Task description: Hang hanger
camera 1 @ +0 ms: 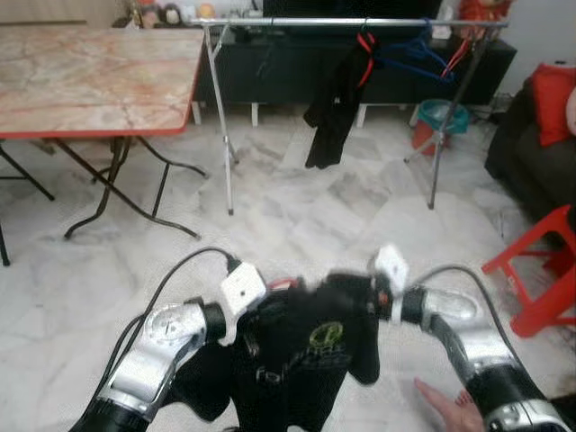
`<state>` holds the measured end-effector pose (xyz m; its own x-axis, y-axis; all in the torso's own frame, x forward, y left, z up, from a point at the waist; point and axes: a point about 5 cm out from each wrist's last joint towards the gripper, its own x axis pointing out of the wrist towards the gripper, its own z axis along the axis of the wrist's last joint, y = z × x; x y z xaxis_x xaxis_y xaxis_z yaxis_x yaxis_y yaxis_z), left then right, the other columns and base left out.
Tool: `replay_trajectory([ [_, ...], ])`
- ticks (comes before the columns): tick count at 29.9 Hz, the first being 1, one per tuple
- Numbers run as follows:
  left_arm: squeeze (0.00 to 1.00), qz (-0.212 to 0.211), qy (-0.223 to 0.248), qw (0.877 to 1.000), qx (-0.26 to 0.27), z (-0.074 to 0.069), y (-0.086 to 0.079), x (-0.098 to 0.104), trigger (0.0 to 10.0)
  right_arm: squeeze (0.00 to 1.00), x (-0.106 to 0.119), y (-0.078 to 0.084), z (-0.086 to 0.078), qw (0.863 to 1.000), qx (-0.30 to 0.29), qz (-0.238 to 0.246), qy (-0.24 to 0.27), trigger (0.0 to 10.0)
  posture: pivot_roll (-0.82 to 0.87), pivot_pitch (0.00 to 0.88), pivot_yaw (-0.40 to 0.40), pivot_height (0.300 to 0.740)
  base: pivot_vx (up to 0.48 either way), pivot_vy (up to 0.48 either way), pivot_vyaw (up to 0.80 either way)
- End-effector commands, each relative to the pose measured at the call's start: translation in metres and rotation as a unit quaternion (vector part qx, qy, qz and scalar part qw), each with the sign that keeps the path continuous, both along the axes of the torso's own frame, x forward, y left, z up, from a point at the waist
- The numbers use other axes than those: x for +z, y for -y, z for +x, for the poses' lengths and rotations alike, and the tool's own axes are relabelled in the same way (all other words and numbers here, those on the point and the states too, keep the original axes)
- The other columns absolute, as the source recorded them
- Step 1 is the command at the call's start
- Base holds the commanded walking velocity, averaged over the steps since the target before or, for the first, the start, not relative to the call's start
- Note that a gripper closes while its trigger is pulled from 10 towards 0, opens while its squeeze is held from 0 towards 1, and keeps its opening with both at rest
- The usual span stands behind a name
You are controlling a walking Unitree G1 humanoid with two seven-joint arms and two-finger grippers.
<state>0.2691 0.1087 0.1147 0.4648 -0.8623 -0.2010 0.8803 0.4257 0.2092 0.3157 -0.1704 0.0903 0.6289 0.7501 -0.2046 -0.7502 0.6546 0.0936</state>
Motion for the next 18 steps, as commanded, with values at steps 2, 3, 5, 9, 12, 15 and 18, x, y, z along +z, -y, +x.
replay_trajectory([
  [2,0.00,0.020,0.032,0.999,-0.020,0.002,-0.002,0.007,10.0,0.00,0.007,-0.005,-0.002,0.999,-0.010,0.029,0.028,10.0,0.04,0.032,-0.034,0.740,0.000,0.000,0.00],
  [3,0.00,0.026,0.031,0.999,-0.025,0.002,-0.003,0.006,10.0,0.00,0.007,-0.006,-0.003,0.999,-0.007,0.033,0.028,10.0,0.04,0.031,-0.032,0.740,0.000,0.000,0.00],
  [5,0.00,0.045,0.026,0.998,-0.041,0.000,-0.005,0.001,10.0,0.00,0.005,-0.008,-0.003,0.999,-0.020,0.041,0.029,10.0,0.03,0.030,-0.030,0.740,0.000,0.000,0.00],
  [9,0.00,0.030,0.028,0.999,-0.014,0.004,-0.008,-0.001,10.0,0.00,-0.001,-0.002,0.004,0.994,-0.094,0.030,0.036,10.0,0.03,0.030,-0.030,0.740,0.000,0.000,0.00],
  [12,0.00,-0.012,0.009,1.000,0.026,0.007,-0.010,-0.006,10.0,0.00,-0.006,0.001,0.006,0.987,-0.149,0.049,0.022,10.0,0.03,0.029,-0.029,0.740,0.000,0.000,0.00],
  [15,0.00,-0.026,-0.002,0.996,0.080,0.011,-0.018,-0.018,10.0,0.00,-0.018,-0.012,-0.006,0.993,-0.108,0.048,0.004,10.0,0.03,0.028,-0.029,0.740,0.000,0.000,0.00],
  [18,0.00,-0.016,-0.005,0.989,0.150,0.017,-0.031,-0.033,10.0,0.00,-0.033,-0.015,-0.013,0.993,-0.114,0.032,-0.013,10.0,0.03,0.020,-0.027,0.740,0.000,0.000,0.00],
])
